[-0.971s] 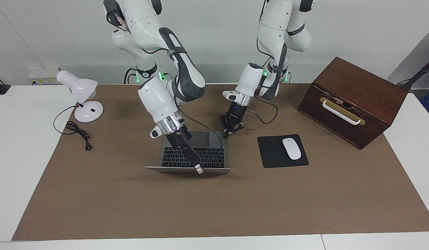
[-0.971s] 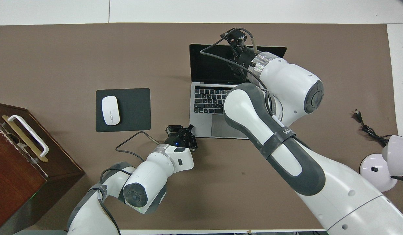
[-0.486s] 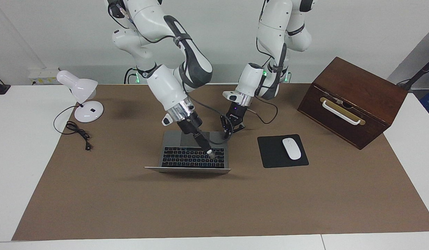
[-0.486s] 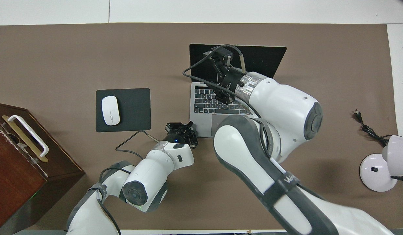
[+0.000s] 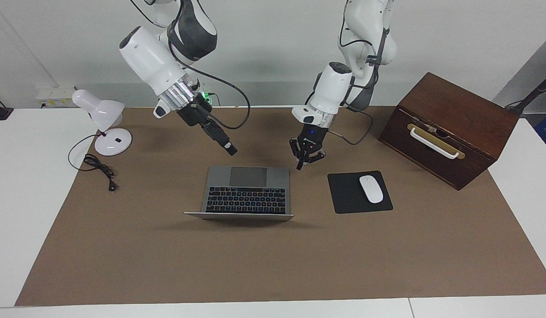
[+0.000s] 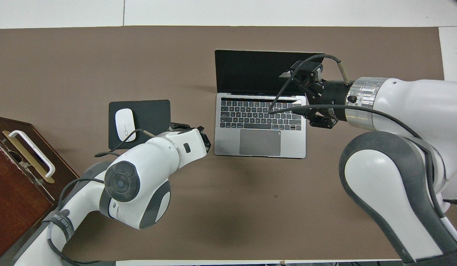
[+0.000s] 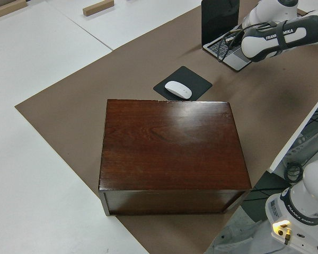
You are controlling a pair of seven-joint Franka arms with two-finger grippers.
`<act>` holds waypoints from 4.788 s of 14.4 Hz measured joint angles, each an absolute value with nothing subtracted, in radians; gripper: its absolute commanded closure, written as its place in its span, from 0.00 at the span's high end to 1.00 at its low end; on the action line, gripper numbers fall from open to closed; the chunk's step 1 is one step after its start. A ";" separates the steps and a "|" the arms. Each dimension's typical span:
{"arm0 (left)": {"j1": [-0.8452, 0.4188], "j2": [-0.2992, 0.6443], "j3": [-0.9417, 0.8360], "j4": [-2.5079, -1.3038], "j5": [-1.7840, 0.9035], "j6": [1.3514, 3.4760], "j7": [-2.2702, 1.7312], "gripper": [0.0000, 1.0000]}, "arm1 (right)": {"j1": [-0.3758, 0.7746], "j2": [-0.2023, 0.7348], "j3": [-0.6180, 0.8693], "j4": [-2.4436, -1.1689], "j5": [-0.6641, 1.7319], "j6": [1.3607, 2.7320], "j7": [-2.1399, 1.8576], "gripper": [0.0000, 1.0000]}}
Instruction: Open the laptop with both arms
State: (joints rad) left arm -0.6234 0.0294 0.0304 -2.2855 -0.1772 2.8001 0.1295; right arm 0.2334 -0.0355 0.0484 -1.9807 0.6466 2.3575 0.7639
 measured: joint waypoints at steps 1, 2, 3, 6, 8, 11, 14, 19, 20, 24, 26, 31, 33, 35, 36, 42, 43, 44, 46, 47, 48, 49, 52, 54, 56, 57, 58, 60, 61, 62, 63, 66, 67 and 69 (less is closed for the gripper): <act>-0.607 0.023 0.031 -2.276 -0.177 2.778 0.130 0.69 | 0.218 -0.033 0.048 -1.980 0.612 2.330 0.676 1.00; -0.590 0.020 0.032 -2.273 -0.177 2.771 0.130 1.00 | 0.199 -0.032 0.048 -1.980 0.566 2.293 0.584 1.00; -0.572 0.020 0.032 -2.271 -0.177 2.766 0.130 1.00 | 0.178 -0.032 0.048 -1.980 0.518 2.252 0.497 1.00; -0.506 0.009 0.033 -2.267 -0.177 2.715 0.130 1.00 | 0.123 -0.034 0.047 -1.975 0.403 2.108 0.290 1.00; -0.450 -0.001 0.034 -2.249 -0.177 2.654 0.131 1.00 | 0.091 -0.039 0.047 -1.965 0.344 1.973 0.201 1.00; -0.355 -0.017 0.038 -2.184 -0.175 2.490 0.133 1.00 | 0.044 -0.047 0.047 -1.908 0.240 1.759 0.139 1.00; -0.253 -0.056 0.042 -2.147 -0.171 2.367 0.135 1.00 | 0.002 -0.049 0.046 -1.834 0.151 1.620 0.072 1.00; -0.147 -0.157 0.044 -2.025 -0.075 2.056 0.137 1.00 | -0.023 -0.053 0.039 -1.692 0.048 1.459 0.035 1.00; -0.137 -0.166 0.044 -1.975 -0.061 1.979 0.136 1.00 | -0.026 -0.056 0.029 -1.672 0.043 1.440 0.028 1.00; -0.121 -0.172 0.044 -1.798 -0.016 1.715 0.127 1.00 | -0.043 -0.084 -0.015 -1.647 0.014 1.396 -0.033 1.00; -0.121 -0.171 0.042 -1.748 0.013 1.621 0.113 1.00 | -0.043 -0.091 -0.014 -1.647 0.002 1.395 -0.034 1.00; -0.089 -0.163 0.046 -1.740 0.023 1.596 0.102 1.00 | -0.043 -0.093 -0.014 -1.670 0.005 1.397 -0.004 1.00; -0.083 -0.161 0.048 -1.743 0.023 1.607 0.102 1.00 | -0.043 -0.094 -0.014 -1.709 0.019 1.417 0.005 1.00; -0.083 -0.161 0.046 -1.745 0.023 1.615 0.102 1.00 | -0.042 -0.093 -0.012 -1.738 0.021 1.449 0.008 1.00; -0.083 -0.161 0.046 -1.745 0.023 1.616 0.102 1.00 | -0.041 -0.094 -0.011 -1.744 0.022 1.454 0.008 1.00; -0.086 -0.161 0.025 -1.745 0.023 1.621 0.102 1.00 | -0.041 -0.116 -0.009 -1.785 0.022 1.458 0.008 1.00; -0.086 -0.161 0.024 -1.745 0.023 1.622 0.102 1.00 | -0.041 -0.118 -0.009 -1.785 0.022 1.458 0.008 1.00; -0.086 -0.161 0.024 -1.745 0.023 1.630 0.102 1.00 | -0.041 -0.120 -0.009 -1.785 0.022 1.459 0.008 1.00; -0.085 -0.160 0.027 -1.745 0.023 1.655 0.101 1.00 | -0.041 -0.122 -0.009 -1.785 0.022 1.461 0.008 1.00; -0.082 -0.160 0.028 -1.746 0.023 1.659 0.096 1.00 | -0.041 -0.122 -0.009 -1.785 0.022 1.464 0.008 1.00; -0.074 -0.160 0.027 -1.746 0.023 1.660 0.091 1.00 | -0.041 -0.122 -0.009 -1.785 0.022 1.467 0.008 1.00; -0.063 -0.160 0.022 -1.746 0.023 1.660 0.090 1.00 | -0.041 -0.122 -0.009 -1.785 0.021 1.470 0.008 1.00; -0.032 -0.159 -0.009 -1.753 0.023 1.660 0.068 1.00 | -0.041 -0.122 -0.009 -1.785 0.016 1.478 0.008 1.00; -0.020 -0.159 -0.024 -1.760 0.023 1.660 0.057 1.00 | -0.041 -0.122 -0.009 -1.785 0.015 1.479 0.008 1.00; -0.017 -0.159 -0.029 -1.765 0.023 1.660 0.054 1.00 | -0.041 -0.122 -0.009 -1.785 0.015 1.480 0.008 1.00; -0.017 -0.159 -0.029 -1.767 0.023 1.660 0.054 1.00 | -0.041 -0.122 -0.009 -1.785 0.015 1.480 0.009 1.00; -0.017 -0.159 -0.029 -1.768 0.023 1.660 0.054 1.00 | -0.041 -0.122 -0.009 -1.785 0.015 1.480 0.009 1.00; -0.017 -0.159 -0.029 -1.770 0.023 1.660 0.054 1.00 | -0.041 -0.122 -0.009 -1.785 0.015 1.480 0.009 1.00; -0.017 -0.159 -0.029 -1.770 0.023 1.660 0.054 1.00 | -0.041 -0.122 -0.009 -1.785 0.015 1.481 0.009 1.00; -0.017 -0.159 -0.029 -1.770 0.023 1.660 0.054 1.00 | -0.041 -0.122 -0.009 -1.785 0.015 1.481 0.009 1.00; -0.017 -0.160 -0.029 -1.770 0.023 1.660 0.054 1.00 | -0.041 -0.122 -0.009 -1.785 0.015 1.481 0.009 1.00; -0.017 -0.160 -0.029 -1.770 0.023 1.660 0.054 1.00 | -0.041 -0.122 -0.010 -1.785 0.015 1.481 0.009 1.00; -0.017 -0.160 -0.029 -1.770 0.023 1.661 0.054 1.00 | -0.041 -0.122 -0.010 -1.785 0.015 1.481 0.009 1.00; -0.017 -0.160 -0.032 -1.770 0.023 1.661 0.054 1.00 | -0.041 -0.122 -0.010 -1.785 0.015 1.481 0.009 1.00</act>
